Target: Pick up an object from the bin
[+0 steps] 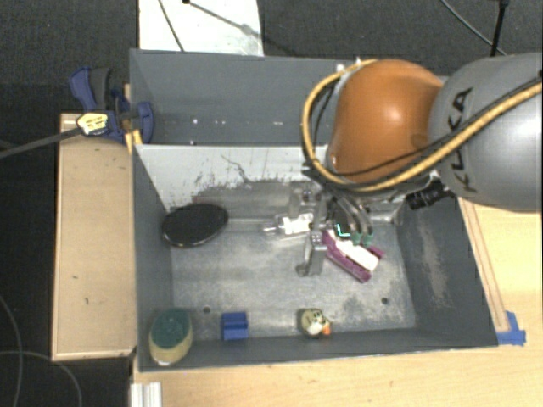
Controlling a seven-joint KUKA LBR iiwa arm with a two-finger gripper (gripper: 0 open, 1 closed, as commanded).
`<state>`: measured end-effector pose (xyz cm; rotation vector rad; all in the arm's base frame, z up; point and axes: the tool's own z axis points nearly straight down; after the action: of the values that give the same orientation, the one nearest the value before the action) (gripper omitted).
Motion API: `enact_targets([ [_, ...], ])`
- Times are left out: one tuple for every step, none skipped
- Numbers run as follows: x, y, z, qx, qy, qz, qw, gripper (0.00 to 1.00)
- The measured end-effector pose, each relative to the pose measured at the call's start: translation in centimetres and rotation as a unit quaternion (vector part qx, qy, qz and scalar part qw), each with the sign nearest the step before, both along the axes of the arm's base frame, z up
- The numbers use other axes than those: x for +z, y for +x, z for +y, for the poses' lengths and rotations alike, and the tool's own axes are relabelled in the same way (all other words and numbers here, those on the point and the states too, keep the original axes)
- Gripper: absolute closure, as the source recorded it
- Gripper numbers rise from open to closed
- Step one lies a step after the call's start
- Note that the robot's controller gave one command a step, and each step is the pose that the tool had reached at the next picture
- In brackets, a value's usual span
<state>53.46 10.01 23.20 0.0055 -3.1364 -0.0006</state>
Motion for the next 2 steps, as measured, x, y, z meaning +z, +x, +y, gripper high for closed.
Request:
enact_targets([
  [-16.6, 1.8, 10.5, 0.002, 0.000, 0.0004, 1.0000, 0.00],
  [-16.2, 0.3, 5.3, 0.125, -0.001, -0.0030, 0.9921, 0.00],
])
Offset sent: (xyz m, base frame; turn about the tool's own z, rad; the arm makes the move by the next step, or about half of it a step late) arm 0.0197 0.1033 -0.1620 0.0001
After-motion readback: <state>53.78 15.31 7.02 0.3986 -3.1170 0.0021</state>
